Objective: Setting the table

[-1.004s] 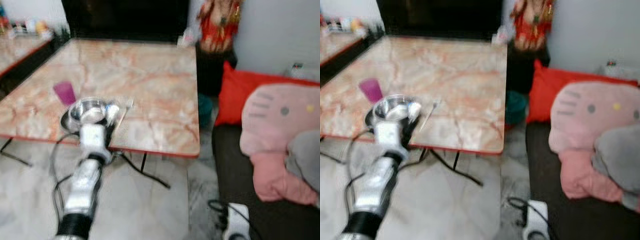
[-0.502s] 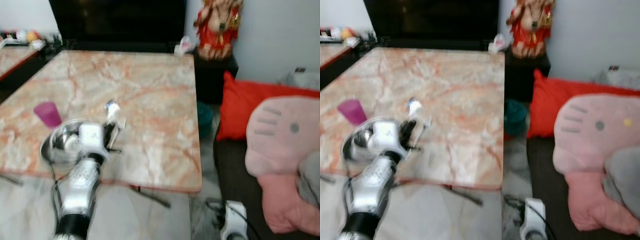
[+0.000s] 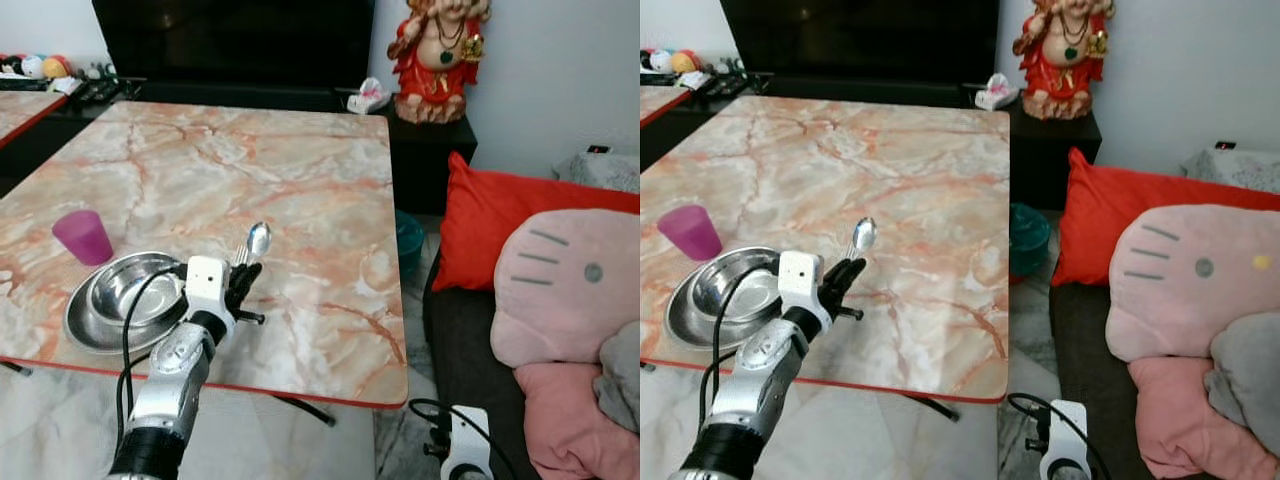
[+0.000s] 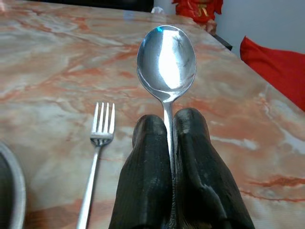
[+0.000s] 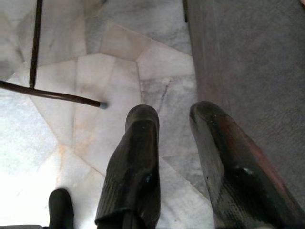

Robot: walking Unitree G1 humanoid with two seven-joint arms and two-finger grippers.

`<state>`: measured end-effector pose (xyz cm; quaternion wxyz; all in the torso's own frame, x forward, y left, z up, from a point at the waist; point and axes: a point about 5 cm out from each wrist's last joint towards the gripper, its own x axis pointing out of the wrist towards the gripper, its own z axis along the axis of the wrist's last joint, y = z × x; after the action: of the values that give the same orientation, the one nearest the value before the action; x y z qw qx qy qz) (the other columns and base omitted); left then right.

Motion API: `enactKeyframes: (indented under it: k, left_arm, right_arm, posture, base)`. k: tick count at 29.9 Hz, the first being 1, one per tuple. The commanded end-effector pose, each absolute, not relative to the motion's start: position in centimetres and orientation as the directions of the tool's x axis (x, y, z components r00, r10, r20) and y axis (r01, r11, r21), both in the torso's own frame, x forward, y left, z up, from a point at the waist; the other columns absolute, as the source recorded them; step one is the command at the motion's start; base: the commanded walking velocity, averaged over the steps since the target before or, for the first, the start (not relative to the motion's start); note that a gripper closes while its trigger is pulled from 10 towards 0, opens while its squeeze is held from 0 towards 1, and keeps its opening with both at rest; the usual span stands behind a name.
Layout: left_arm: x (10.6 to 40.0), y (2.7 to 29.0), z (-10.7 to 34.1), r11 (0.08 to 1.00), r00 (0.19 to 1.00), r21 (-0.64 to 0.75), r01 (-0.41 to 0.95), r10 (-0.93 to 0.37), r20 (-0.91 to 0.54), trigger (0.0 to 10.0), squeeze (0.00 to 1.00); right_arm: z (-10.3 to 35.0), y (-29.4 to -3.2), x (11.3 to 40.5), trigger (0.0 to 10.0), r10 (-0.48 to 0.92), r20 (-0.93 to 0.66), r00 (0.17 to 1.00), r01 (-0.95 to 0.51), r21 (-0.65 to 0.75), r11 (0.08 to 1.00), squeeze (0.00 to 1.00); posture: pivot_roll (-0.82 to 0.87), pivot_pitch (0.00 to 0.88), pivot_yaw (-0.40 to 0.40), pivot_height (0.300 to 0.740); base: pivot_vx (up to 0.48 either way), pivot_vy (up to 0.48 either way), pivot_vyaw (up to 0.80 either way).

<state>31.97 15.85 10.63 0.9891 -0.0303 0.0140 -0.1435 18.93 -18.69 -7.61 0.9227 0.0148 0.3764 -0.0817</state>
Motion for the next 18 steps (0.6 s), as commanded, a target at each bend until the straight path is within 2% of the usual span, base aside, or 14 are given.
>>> enactKeyframes:
  k: [1,5,18]
  left_arm:
    - [32.3,15.7,10.5,0.957,0.956,-0.040,0.287,-0.289,-0.051,10.0,0.00]
    - [32.4,16.2,9.4,0.965,0.957,0.011,0.261,-0.258,-0.132,10.0,0.00]
    - [33.8,15.5,9.2,0.967,0.955,-0.009,0.254,-0.252,-0.157,10.0,0.00]
  right_arm:
    - [-7.7,-18.6,18.9,10.0,-0.139,-0.703,0.697,0.162,-0.034,0.986,0.00]
    - [-7.7,-18.5,18.8,10.0,-0.138,-0.706,0.695,0.161,-0.034,0.986,0.00]
    - [-7.7,-18.5,18.8,10.0,-0.136,-0.707,0.695,0.160,-0.032,0.987,0.00]
  posture:
    - [0.08,0.004,-0.009,0.740]
    - [0.08,0.006,-0.008,0.740]
    - [0.07,0.009,-0.006,0.740]
  base:
    - [0.000,0.000,0.00]
    - [0.000,0.000,0.00]
    - [0.000,0.000,0.00]
